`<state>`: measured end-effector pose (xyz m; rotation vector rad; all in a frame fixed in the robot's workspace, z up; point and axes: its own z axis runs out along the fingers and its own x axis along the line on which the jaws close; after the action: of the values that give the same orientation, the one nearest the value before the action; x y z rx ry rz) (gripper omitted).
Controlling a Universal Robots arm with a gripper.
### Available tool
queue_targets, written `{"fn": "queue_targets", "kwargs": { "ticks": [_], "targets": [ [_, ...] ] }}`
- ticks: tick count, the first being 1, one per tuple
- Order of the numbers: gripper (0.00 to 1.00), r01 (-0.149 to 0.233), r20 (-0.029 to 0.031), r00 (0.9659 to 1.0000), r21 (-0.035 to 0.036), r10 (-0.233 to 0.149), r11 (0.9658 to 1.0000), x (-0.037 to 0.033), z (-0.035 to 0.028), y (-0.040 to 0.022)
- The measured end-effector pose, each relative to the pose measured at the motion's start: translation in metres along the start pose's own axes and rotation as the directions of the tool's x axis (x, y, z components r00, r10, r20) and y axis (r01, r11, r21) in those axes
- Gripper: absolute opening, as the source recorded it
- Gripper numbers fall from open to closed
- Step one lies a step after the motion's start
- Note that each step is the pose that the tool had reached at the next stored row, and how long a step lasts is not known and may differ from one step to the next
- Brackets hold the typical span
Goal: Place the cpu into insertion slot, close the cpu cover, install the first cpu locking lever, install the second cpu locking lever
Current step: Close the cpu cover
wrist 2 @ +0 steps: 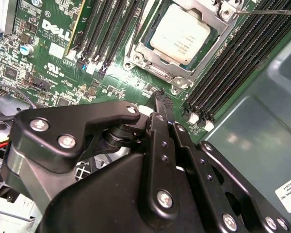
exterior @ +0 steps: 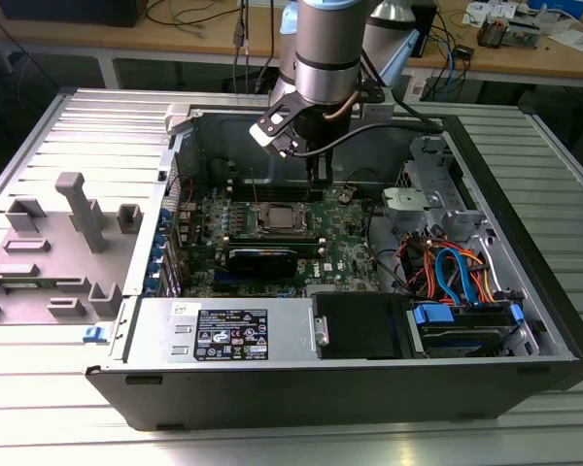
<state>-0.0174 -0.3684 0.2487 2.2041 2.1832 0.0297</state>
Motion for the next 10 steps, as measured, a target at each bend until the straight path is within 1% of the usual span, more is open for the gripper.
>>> {"fn": "queue_targets", "kwargs": {
  "ticks": [4,6,8,9,10],
  "targets": [
    [0.11,0.0,0.0,1.0,0.0,0.0,1.0,0.0,0.0,-0.0001],
    [0.11,0.0,-0.0001,1.0,-0.0001,0.0,1.0,0.0,0.0,-0.0012],
    [0.11,0.0,-0.0002,1.0,-0.0001,0.0,1.0,-0.0001,0.0003,-0.0037],
    [0.11,0.0,0.0001,1.0,0.0001,0.0,1.0,-0.0001,0.0005,-0.0067],
    [0.11,0.0,0.0,1.0,0.0,0.0,1.0,-0.0001,0.0016,-0.0119]
  ]
}}
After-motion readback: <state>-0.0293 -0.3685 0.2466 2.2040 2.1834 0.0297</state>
